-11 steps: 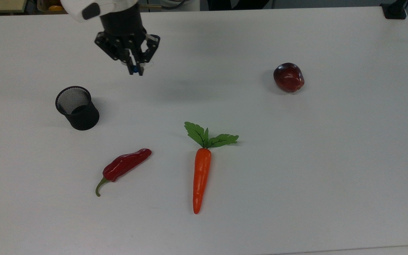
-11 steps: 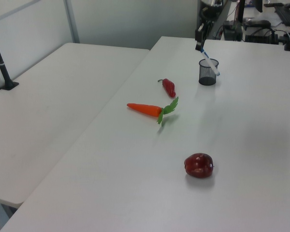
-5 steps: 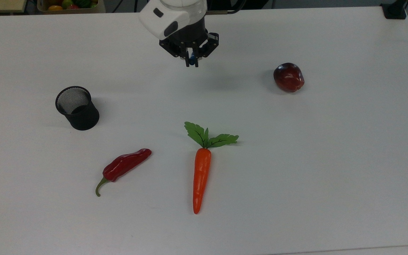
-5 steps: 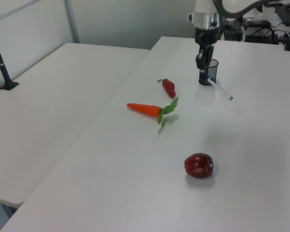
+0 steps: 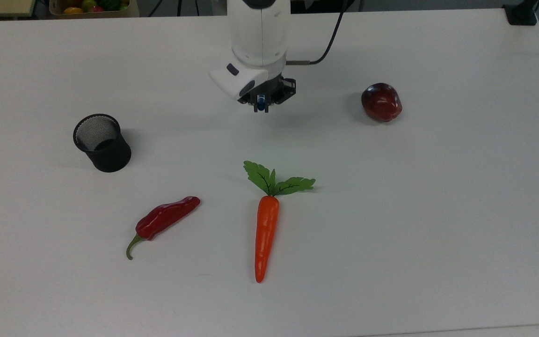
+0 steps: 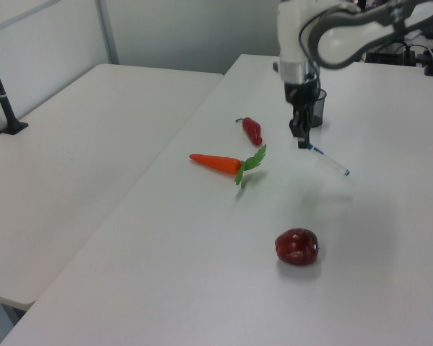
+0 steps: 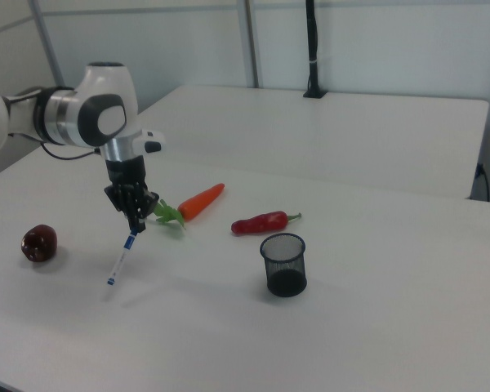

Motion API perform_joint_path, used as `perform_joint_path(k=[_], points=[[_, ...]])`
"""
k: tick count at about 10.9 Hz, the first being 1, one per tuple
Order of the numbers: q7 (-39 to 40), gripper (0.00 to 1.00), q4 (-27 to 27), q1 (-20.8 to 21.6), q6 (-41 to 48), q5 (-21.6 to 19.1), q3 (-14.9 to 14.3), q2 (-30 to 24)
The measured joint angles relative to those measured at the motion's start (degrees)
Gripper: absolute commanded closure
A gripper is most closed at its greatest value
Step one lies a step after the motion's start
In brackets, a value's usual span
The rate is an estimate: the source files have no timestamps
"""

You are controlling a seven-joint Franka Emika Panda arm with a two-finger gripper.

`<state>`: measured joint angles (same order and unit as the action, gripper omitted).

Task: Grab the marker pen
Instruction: 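Carry the marker away from the cup toward the carrot and lower it, then open the gripper to release the marker on the table and rise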

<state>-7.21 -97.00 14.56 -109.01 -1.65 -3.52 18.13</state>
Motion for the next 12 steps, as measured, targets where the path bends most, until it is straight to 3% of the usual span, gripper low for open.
perform_joint_path(k=[3,5,6,7,12], points=[[0.0,0.78,0.2,0.2,-3.9,1.3,0.0,4.5],[0.0,0.58,0.5,0.2,-4.0,1.7,0.0,4.7],[0.0,0.41,0.5,0.2,-4.0,1.9,0.0,4.7],[0.0,0.0,0.6,0.2,-4.0,2.2,0.0,4.7],[0.0,0.0,0.7,0.2,-4.0,3.8,-0.1,4.7]])
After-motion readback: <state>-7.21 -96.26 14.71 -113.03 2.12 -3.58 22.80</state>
